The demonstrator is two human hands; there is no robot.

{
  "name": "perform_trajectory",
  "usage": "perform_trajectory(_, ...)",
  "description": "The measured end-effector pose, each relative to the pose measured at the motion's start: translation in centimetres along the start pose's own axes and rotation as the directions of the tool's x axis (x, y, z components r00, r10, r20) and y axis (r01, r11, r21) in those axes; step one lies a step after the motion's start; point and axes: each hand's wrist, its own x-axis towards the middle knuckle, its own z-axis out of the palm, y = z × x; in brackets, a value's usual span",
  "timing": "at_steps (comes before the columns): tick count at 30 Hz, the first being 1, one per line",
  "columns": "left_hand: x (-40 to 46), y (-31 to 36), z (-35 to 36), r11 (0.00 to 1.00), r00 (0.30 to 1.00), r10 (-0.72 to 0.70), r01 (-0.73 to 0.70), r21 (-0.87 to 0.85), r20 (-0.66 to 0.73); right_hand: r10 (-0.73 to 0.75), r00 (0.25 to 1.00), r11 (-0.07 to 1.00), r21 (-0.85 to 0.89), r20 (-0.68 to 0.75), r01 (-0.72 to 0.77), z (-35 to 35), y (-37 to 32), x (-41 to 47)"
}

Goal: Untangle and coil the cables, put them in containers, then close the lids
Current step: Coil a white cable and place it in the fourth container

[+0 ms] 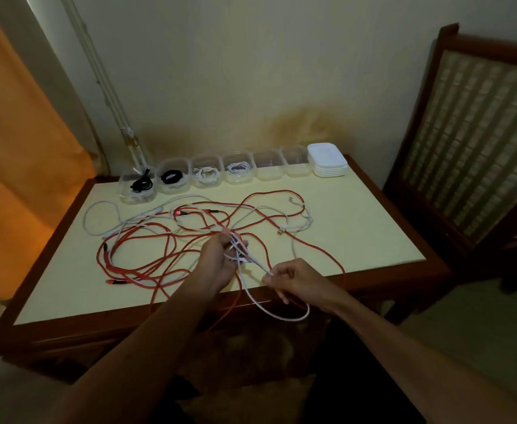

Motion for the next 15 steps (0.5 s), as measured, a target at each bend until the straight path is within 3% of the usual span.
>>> perform_trajectory(4,1.1,0.6,-0.8,0.999,0.999,-0.037,0.037,-0.035,0.003,0.079,0.993,0.940,-0.339,0.092,-0.043,-2.4,0.5,-0.6)
perform_trajectory(5,1.4,0.7,-1.1,0.999,0.999,-0.036,0.036,0.007,-0.004,0.088,0.994,0.881,-0.470,0.062,-0.048,-3.1,0.6,-0.4)
perform_trajectory(7,1.8,0.9,-1.6,0.991,0.999,-0.031,0.034,0.127,-0.023,0.002,0.998,0.665,-0.745,-0.057,-0.044,-4.6,0.9,0.1)
perform_trajectory(9,1.6,1.1,-1.8,0.969,0.998,-0.042,0.052,0.242,-0.047,-0.142,0.968,0.498,-0.861,-0.205,-0.109,-6.2,1.4,0.9)
perform_trajectory(11,1.6,0.8,-1.9,0.933,0.996,-0.051,0.071,0.353,-0.066,-0.257,0.887,0.549,-0.813,-0.383,-0.193,-7.9,1.5,1.7)
perform_trajectory(13,1.8,0.4,-1.9,0.884,0.996,-0.043,0.077,0.462,-0.083,-0.307,0.754,0.678,-0.689,-0.581,-0.255,-9.3,1.2,2.9)
perform_trajectory(15,2.1,0.0,-1.7,0.848,0.995,-0.029,0.073,0.524,-0.091,-0.201,0.633,0.843,-0.461,-0.748,-0.276,-10.7,0.6,4.2)
